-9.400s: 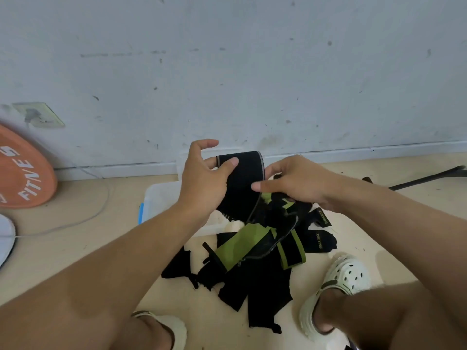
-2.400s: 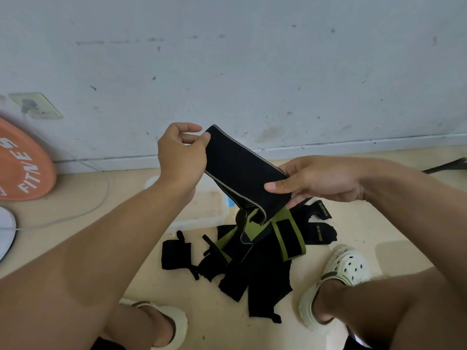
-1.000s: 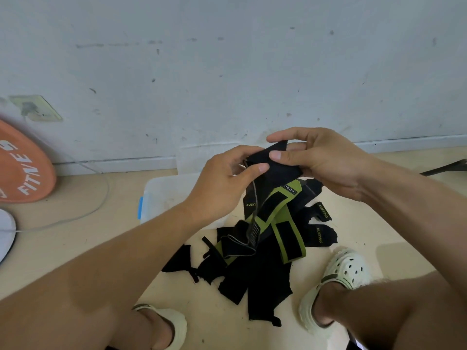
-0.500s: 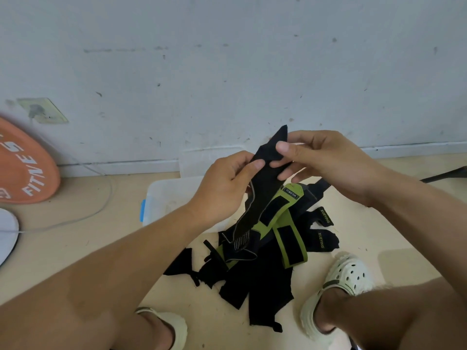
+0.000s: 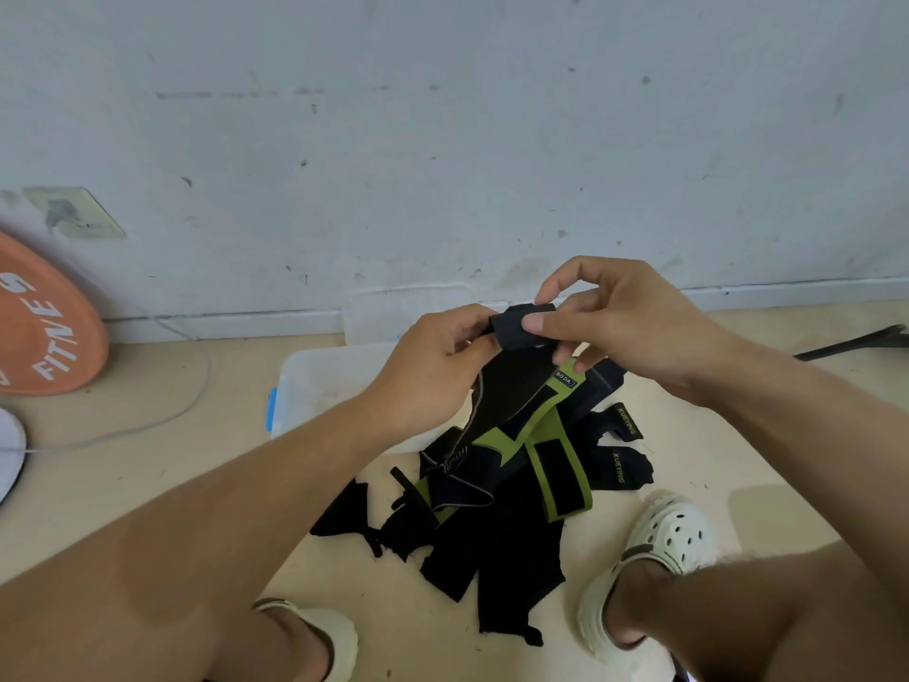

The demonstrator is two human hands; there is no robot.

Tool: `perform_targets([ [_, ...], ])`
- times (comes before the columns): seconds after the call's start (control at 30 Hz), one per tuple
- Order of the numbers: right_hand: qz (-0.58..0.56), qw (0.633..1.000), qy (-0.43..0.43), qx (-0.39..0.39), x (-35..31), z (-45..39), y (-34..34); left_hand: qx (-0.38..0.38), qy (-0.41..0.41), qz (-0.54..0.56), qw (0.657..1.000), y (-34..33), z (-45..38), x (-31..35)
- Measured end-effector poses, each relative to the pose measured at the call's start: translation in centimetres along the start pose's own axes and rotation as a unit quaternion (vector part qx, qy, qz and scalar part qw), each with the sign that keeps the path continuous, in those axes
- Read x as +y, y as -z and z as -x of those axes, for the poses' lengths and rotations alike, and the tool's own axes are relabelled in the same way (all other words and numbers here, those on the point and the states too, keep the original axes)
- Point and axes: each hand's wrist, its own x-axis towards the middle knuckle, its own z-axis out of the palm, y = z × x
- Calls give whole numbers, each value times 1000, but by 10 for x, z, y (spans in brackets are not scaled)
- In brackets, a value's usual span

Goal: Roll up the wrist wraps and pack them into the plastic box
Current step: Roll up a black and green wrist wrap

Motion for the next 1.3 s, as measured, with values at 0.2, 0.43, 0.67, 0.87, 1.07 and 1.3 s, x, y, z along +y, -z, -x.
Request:
perform_targets([
  [0.2,41,999,9,32,4,-2,-1,-41,39,53,997,1,1,5],
  [0.43,97,993,12,59,9,-6,-1,-71,75,105,989,0,2,6],
  [0.67,111,992,24,54,14,-9,1,-47,76,96,991,-4,4,7],
  [0.87,99,990,87,42,9,-7,-4,4,98,134,986,-2,6,11],
  [1.07,37,984,157,71,-1,0,-13,-56,111,210,970,5,18,24],
  [1.3,9,995,97,-22,-15,18,-8,20,66,195,978,10,36,32],
])
